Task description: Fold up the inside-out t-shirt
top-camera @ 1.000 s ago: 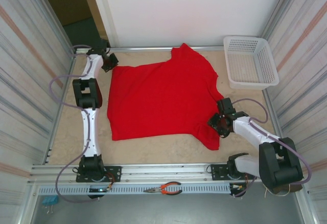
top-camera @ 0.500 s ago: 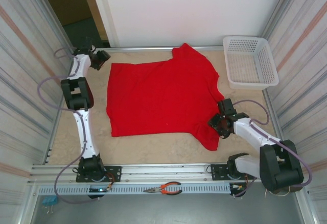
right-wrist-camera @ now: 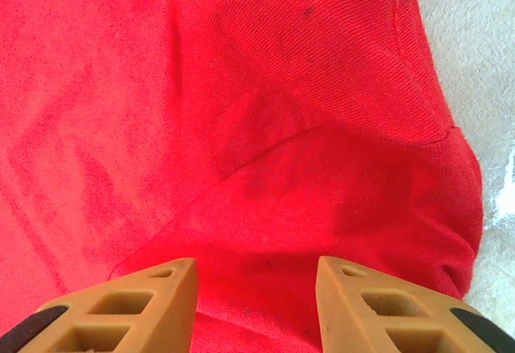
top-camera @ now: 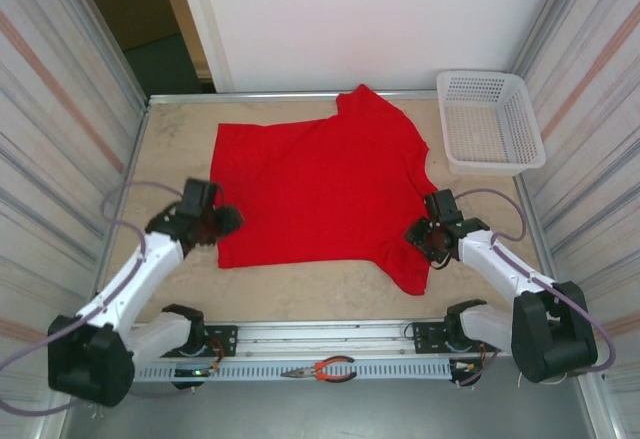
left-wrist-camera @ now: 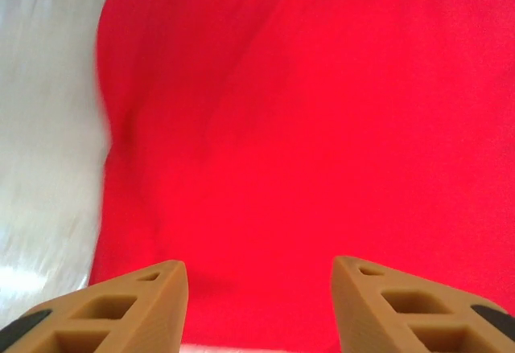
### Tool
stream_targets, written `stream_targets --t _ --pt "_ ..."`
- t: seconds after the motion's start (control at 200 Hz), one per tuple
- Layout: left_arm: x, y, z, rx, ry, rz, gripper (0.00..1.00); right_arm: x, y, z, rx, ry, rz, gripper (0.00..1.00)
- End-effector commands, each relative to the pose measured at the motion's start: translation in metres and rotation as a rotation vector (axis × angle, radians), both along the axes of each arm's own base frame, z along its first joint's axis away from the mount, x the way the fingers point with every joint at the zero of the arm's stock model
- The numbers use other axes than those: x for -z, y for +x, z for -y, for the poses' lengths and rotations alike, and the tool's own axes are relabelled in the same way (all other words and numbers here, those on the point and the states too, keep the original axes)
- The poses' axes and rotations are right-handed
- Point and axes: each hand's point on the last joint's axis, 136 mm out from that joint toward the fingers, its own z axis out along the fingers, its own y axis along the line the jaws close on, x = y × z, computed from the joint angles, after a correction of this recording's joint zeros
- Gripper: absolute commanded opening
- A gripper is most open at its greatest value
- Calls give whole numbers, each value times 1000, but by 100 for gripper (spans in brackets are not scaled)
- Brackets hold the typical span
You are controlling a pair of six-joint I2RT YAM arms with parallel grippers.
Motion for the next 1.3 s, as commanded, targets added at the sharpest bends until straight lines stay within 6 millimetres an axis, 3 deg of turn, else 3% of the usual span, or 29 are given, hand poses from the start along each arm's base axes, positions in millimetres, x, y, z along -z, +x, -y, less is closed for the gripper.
stream_targets --t 0.0,0.16,0.546,0.972,1.293 --pt "19 -31 -17 -144 57 -13 48 1 -4 3 -6 -26 -4 41" --pt "35 -44 -19 -119 154 -55 44 8 -7 6 13 -38 -22 41" --pt "40 -24 -10 -42 345 -95 23 15 -15 12 44 -50 -34 41" --pt "63 -46 -19 -81 446 -177 25 15 -17 15 59 -59 -31 41" --pt "77 -47 -26 -103 492 -225 27 14 -17 17 71 -62 -31 41"
